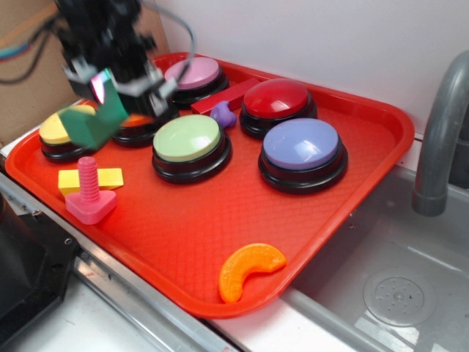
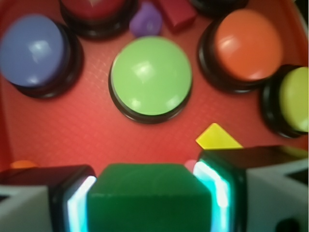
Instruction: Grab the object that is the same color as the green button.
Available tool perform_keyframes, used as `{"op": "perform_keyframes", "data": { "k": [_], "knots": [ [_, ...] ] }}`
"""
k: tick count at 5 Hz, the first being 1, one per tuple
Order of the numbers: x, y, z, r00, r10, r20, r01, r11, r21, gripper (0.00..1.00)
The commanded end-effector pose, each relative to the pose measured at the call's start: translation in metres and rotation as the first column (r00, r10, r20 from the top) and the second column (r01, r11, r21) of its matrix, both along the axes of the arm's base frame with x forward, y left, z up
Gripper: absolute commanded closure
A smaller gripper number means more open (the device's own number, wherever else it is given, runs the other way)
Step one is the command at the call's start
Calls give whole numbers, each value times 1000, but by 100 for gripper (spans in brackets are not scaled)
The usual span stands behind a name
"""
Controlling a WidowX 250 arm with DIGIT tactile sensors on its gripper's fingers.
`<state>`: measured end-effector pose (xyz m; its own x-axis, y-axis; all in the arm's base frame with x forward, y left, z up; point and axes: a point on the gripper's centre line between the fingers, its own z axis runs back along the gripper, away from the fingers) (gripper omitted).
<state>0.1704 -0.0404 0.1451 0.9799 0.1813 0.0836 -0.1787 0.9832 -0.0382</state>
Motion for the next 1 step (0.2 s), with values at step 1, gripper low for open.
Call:
{"op": "perform_keyframes", "data": {
  "k": [1],
  "knots": [
    [2, 10, 43, 998, -42, 44, 39, 997, 60, 100]
  ]
}}
